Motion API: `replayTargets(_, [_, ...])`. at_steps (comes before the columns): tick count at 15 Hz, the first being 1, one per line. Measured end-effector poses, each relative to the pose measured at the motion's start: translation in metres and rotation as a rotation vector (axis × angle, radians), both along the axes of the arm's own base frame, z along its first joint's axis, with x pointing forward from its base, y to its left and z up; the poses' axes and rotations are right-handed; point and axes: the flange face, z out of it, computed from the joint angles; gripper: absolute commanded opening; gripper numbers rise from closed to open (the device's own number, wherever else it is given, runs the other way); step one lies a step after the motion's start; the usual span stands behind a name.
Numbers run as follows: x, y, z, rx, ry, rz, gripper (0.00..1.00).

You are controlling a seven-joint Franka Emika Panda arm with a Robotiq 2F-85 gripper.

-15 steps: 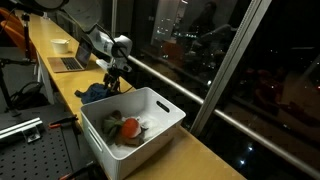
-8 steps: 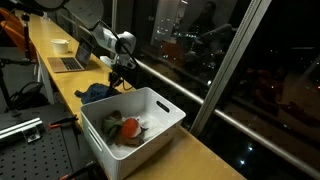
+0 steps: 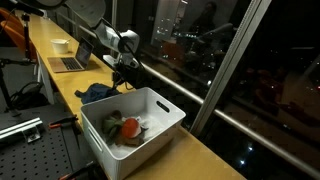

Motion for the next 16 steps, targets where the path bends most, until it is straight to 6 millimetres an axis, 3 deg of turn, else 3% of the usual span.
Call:
replayTargets(4, [-0.004, 0.005, -0.005, -0.002, 0.008, 0.010, 0.62])
replayTargets(9, [-0.017, 0.015, -0.031, -0.015, 0.046, 0.031, 0.98])
replayTargets(10, [-0.020, 0.017, -0.037, -0.019, 0.055, 0.035, 0.56])
replayTargets(12, [-0.026, 0.021, -0.048, -0.025, 0.070, 0.043, 0.58])
replayTargets(16, [-0.035, 0.027, -0.067, -0.034, 0.095, 0.059, 0.27])
